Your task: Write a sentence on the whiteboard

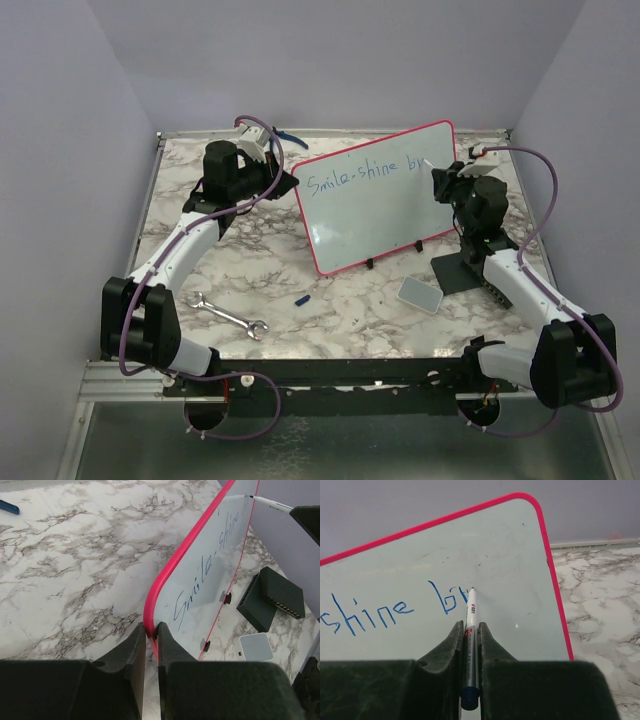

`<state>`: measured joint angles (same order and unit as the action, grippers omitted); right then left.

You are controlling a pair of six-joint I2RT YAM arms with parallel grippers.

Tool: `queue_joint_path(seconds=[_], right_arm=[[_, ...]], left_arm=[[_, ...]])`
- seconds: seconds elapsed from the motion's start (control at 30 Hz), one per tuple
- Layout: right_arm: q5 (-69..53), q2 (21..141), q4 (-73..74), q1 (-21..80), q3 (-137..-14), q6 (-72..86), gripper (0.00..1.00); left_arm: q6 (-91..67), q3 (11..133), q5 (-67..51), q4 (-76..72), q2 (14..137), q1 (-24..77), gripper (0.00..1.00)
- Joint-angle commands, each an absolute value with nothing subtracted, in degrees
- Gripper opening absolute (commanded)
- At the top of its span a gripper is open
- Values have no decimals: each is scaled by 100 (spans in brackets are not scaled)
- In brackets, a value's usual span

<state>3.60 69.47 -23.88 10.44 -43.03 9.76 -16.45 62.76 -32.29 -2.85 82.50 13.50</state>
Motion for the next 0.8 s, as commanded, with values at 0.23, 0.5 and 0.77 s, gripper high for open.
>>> queue_joint_path(seconds=[0.23,0.5,0.77], right_arm=[[549,6970,-2332,1057,-4252,931,1],[576,6917,-2269,1063,-4044,1007,1],[522,6853,-2268,1063,-4029,1018,1]], left_arm=[[-1446,6269,-3262,-352,8009,1329,0],[-1443,6275,-3261,-352,8014,1331,0],[-1455,6271,-3270,-352,8011,1323,0]])
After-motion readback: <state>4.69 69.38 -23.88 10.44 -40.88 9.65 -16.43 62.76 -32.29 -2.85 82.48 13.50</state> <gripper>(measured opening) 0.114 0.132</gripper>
